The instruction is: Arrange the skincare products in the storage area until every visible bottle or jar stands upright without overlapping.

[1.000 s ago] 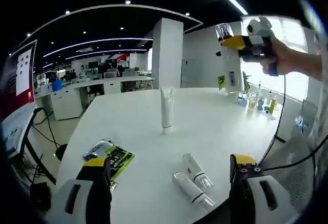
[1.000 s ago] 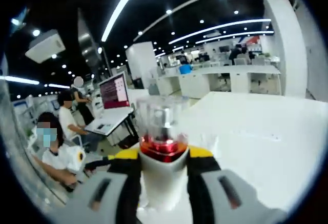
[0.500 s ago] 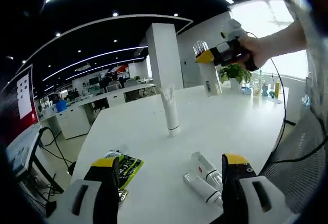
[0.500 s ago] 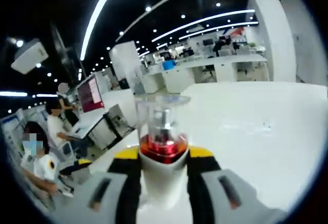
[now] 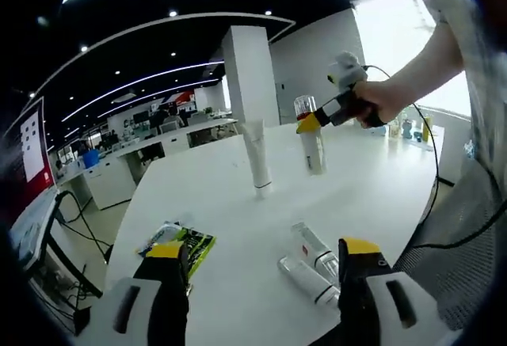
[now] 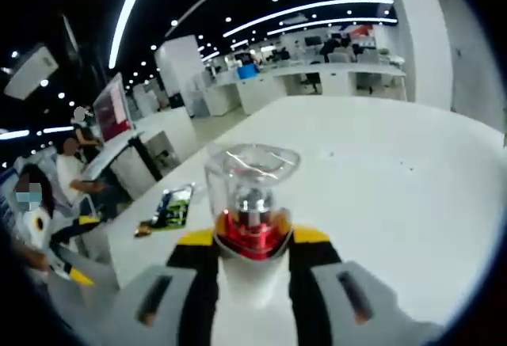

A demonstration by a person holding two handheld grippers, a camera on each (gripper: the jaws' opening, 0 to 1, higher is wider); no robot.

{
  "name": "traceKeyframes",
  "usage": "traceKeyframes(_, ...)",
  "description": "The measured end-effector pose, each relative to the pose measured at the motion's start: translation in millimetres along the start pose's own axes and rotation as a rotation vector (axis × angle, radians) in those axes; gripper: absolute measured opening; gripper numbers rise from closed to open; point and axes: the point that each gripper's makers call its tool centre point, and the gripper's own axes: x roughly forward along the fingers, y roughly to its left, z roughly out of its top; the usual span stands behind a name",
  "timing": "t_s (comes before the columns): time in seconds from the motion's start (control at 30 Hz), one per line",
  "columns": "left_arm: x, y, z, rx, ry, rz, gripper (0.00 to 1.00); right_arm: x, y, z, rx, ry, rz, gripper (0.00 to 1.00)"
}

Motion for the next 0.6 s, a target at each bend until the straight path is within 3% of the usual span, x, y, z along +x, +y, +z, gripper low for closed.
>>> traceKeyframes(0.6, 2.0, -0.5, -6.6, 0.002, 0.029, -0.002, 0.78, 38.7, -30.2, 1.9, -0.115, 0.020, -0.033, 0.31)
